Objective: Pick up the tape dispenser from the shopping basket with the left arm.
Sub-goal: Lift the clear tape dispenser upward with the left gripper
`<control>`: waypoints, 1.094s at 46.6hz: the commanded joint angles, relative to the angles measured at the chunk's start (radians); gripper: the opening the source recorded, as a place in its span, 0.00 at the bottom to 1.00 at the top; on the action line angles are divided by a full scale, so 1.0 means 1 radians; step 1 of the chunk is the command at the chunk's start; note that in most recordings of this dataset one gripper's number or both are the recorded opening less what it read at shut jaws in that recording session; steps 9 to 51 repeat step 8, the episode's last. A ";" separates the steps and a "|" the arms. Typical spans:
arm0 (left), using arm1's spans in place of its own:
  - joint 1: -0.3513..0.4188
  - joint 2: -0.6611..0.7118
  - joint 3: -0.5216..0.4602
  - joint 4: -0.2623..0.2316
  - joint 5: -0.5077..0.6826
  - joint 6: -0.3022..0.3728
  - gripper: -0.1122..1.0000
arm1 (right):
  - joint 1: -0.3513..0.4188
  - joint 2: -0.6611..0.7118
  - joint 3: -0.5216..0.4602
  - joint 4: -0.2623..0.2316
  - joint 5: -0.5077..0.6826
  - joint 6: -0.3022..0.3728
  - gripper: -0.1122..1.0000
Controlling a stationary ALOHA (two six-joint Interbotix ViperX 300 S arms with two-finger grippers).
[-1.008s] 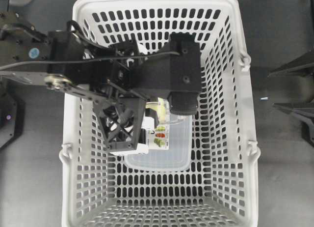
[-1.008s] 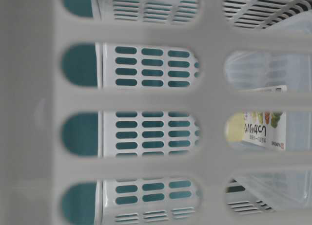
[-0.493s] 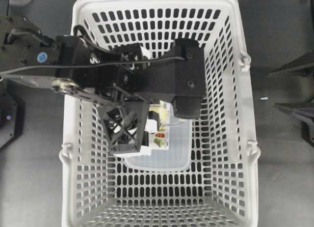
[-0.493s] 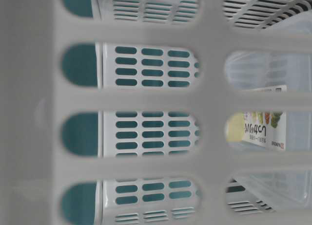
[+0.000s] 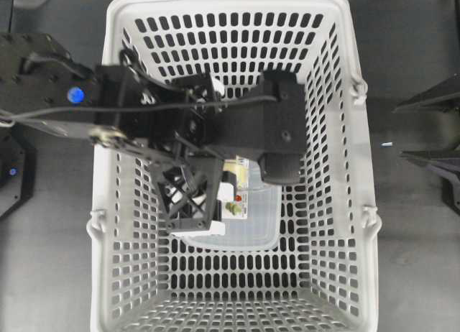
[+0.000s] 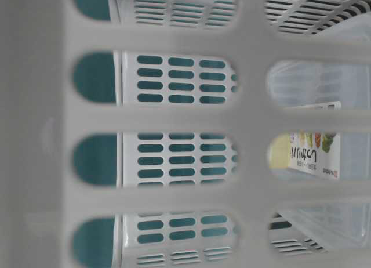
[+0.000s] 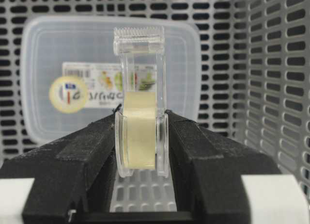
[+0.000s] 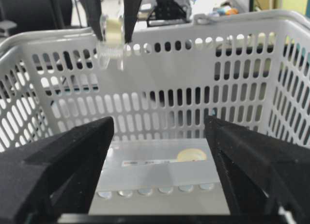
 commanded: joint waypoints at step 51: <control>-0.009 -0.006 0.006 0.003 -0.005 -0.003 0.36 | 0.002 0.000 -0.005 0.003 0.005 0.002 0.76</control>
